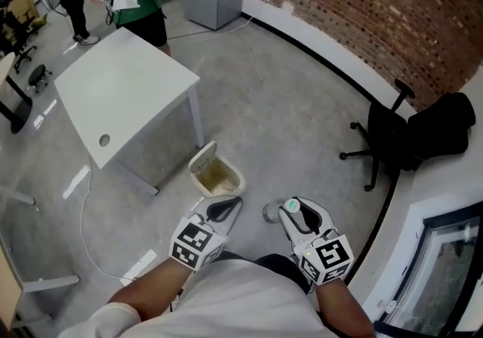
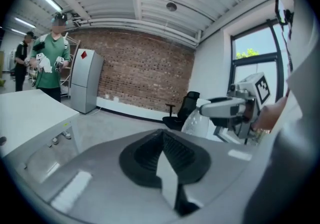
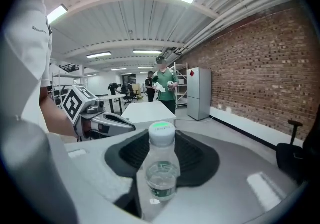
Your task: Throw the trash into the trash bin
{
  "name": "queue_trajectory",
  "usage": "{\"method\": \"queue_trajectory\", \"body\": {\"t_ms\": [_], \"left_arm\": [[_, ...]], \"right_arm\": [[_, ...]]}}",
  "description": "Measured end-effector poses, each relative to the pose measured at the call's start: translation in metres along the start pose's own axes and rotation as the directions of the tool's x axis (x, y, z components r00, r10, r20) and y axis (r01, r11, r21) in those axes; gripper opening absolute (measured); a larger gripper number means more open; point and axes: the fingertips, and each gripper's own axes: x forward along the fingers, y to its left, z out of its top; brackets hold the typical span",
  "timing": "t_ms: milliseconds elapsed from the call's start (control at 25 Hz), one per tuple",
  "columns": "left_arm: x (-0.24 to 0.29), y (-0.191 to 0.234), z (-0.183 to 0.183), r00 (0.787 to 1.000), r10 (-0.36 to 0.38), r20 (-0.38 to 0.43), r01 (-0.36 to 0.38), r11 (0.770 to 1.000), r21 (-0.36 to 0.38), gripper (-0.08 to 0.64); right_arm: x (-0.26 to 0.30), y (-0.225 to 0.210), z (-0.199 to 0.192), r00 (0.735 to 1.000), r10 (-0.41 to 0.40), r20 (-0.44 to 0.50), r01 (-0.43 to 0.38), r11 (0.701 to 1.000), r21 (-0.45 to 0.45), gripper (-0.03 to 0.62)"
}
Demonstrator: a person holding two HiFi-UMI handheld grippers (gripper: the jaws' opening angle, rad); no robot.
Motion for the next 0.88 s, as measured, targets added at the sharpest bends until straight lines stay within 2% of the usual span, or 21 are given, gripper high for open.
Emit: {"method": "queue_trajectory", "body": {"t_ms": [200, 320, 400, 480, 640, 720, 800, 880], "left_arm": [[-0.007, 0.032, -0.005, 0.991, 0.132, 0.008, -0.132, 0.990, -0.048, 0.003], [-0.009, 0.054, -0.005, 0.974, 0.227, 0.013, -0.225, 0.970, -0.096, 0.003], [-0.007, 0.069, -0.003, 0.955, 0.295, 0.025, -0.290, 0.949, -0.126, 0.003], [-0.007, 0.085, -0.004, 0.926, 0.376, 0.031, -0.366, 0.916, -0.165, 0.003], [-0.009, 0.104, -0.001, 0.844, 0.534, 0.041, -0.509, 0.825, -0.246, 0.003], [-0.003, 0.103, 0.005, 0.813, 0.581, 0.038, -0.561, 0.799, -0.216, 0.003], [0.006, 0.102, 0.009, 0.793, 0.608, 0.026, -0.594, 0.782, -0.188, 0.003], [0.008, 0.105, 0.014, 0.761, 0.648, 0.032, -0.625, 0.745, -0.231, 0.003]], "right_arm": [[0.044, 0.001, 0.014, 0.990, 0.140, -0.013, -0.141, 0.988, -0.063, 0.156], [0.076, 0.000, 0.015, 0.973, 0.229, -0.020, -0.230, 0.970, -0.081, 0.155], [0.099, -0.003, 0.019, 0.952, 0.305, -0.025, -0.306, 0.945, -0.113, 0.156], [0.120, -0.003, 0.024, 0.920, 0.390, -0.038, -0.392, 0.909, -0.145, 0.156], [0.150, 0.001, 0.031, 0.834, 0.548, -0.072, -0.549, 0.805, -0.224, 0.156], [0.159, -0.002, 0.033, 0.798, 0.597, -0.081, -0.597, 0.763, -0.247, 0.156], [0.168, -0.005, 0.036, 0.761, 0.641, -0.096, -0.642, 0.723, -0.255, 0.156], [0.173, -0.007, 0.039, 0.723, 0.681, -0.116, -0.682, 0.678, -0.273, 0.156]]}}
